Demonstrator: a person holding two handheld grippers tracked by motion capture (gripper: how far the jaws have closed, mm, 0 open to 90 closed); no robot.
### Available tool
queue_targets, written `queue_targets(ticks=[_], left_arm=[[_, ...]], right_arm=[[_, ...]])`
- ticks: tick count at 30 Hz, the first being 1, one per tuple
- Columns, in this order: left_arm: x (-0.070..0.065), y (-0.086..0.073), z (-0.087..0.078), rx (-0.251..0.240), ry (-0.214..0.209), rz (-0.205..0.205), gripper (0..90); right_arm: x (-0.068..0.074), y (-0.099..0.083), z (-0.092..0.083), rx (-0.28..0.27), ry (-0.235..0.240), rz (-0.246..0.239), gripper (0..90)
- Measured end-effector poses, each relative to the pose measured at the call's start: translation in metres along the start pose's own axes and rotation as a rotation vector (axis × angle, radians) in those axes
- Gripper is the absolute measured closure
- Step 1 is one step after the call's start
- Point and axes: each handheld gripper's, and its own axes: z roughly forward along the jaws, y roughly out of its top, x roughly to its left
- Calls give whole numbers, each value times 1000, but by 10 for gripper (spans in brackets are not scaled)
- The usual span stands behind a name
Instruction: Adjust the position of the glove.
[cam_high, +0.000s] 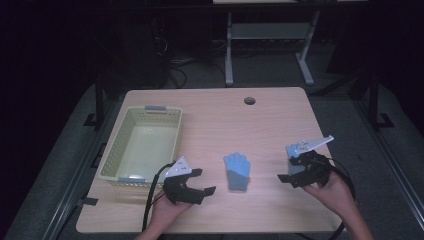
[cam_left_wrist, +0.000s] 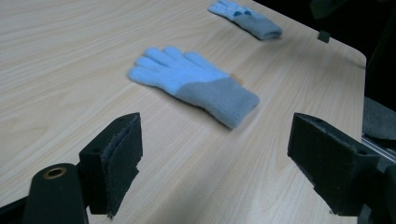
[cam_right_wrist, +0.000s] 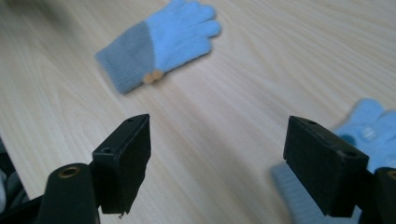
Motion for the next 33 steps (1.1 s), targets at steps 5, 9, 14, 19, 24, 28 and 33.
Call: queue_targets(ticks=[5, 9, 14, 19, 24, 28, 33], left_arm=[[-2, 1, 0, -12, -10, 6, 178], [-1, 1, 0, -12, -13, -5, 178], [-1, 1, 1, -6, -14, -5, 178], [-1, 1, -1, -13, -11, -8, 178], [0, 2, 0, -4, -20, -13, 179], [0, 2, 0, -7, -21, -10, 178], [0, 2, 0, -17, -24, -19, 178]], right_arm=[[-10, 6, 2, 8, -3, 10, 239], [-21, 12, 3, 36, -23, 23, 275], [-33, 16, 1, 48, -41, 34, 299], [-45, 16, 3, 56, -63, 67, 333], [-60, 15, 7, 84, -102, 87, 372], [-70, 14, 12, 100, -94, 106, 410], [-81, 9, 19, 145, -110, 137, 439]])
